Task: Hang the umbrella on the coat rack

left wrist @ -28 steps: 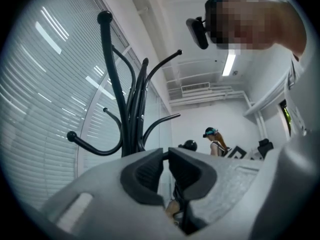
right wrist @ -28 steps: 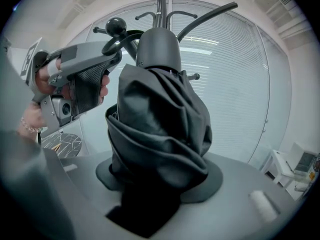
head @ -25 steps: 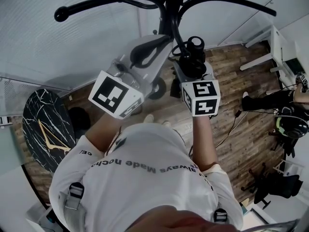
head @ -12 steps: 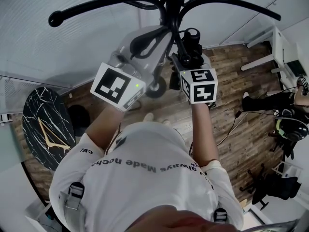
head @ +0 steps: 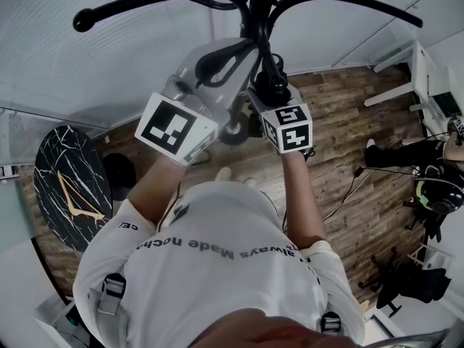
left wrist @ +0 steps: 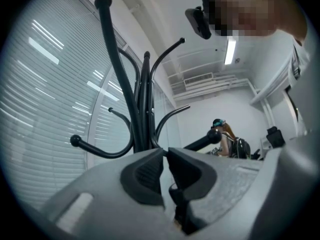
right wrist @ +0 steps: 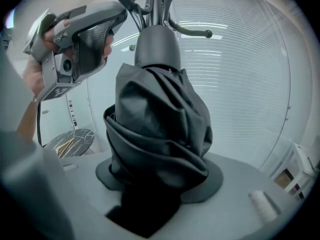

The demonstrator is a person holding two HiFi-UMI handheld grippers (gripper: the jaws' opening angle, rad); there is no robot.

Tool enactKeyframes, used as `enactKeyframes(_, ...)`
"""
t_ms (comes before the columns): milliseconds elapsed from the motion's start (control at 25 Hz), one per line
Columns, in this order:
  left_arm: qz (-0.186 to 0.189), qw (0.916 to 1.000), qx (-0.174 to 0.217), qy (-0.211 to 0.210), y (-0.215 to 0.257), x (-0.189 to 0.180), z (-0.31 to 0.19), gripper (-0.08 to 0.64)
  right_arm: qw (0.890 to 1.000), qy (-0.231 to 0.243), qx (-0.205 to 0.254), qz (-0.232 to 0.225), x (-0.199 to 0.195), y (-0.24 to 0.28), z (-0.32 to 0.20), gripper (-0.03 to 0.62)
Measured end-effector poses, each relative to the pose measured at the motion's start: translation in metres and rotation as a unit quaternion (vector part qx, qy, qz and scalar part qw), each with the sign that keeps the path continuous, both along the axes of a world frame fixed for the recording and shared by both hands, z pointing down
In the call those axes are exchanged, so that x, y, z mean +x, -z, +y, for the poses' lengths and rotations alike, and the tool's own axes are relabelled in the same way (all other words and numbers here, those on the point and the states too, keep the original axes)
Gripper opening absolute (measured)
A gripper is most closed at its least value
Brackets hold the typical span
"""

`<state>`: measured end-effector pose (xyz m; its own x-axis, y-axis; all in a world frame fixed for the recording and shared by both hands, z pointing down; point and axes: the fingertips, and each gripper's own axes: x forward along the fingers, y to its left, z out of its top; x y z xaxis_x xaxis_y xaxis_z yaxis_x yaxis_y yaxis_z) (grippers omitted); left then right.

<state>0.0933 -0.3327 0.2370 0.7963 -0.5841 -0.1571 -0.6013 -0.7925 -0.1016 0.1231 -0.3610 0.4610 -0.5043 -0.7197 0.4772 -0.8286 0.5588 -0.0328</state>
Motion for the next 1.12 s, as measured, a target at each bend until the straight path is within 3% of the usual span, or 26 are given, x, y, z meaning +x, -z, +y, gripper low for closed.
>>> enactKeyframes(520,-0.001,0.9977,-0.058,0.035,-0.046,-0.036,0.037,0.032,0.998,0.05,0.016,-0.047,-0.013,-0.029,0.004,0.258)
enactKeyframes(800,0.006,0.997,-0.062,0.046,-0.048,-0.047,0.056,0.031,0.995,0.073,0.018,-0.061,-0.019,-0.028,0.007,0.3)
enactKeyframes(1120,0.019,0.9962,-0.077,0.037,-0.057,-0.051,0.069,0.03,0.992,0.06,0.091,-0.056,-0.007,0.014,0.024,0.333)
